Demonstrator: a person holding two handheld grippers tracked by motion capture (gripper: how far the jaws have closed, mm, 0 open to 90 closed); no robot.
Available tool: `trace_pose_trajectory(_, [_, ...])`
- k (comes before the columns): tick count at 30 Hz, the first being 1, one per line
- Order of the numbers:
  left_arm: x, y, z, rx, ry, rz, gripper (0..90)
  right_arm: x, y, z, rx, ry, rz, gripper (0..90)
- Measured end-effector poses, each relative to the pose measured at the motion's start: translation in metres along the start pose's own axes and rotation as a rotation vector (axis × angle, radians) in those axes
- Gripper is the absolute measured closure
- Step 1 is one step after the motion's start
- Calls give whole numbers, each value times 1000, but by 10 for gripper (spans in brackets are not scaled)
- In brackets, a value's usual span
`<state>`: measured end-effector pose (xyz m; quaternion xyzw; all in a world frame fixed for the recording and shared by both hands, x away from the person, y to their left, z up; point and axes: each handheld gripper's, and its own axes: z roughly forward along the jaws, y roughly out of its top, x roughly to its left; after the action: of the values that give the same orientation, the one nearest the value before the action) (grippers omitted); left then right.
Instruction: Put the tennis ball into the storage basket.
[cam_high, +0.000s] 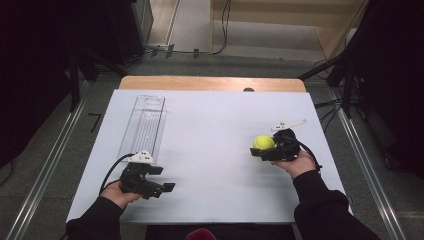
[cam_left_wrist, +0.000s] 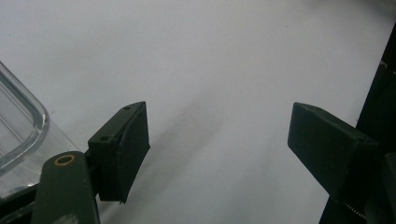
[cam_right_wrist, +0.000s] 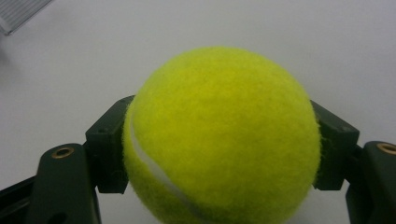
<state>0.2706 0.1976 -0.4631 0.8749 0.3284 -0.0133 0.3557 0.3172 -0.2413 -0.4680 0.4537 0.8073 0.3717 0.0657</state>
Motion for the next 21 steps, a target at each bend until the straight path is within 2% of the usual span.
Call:
trace_pose_trajectory(11, [0, 0, 0, 0, 0, 1, 211, 6, 2, 3, 9, 15, -9, 226])
trace_pose_trajectory(21, [0, 0, 1, -1, -2, 0, 211, 18, 5, 10, 24, 25, -35, 226])
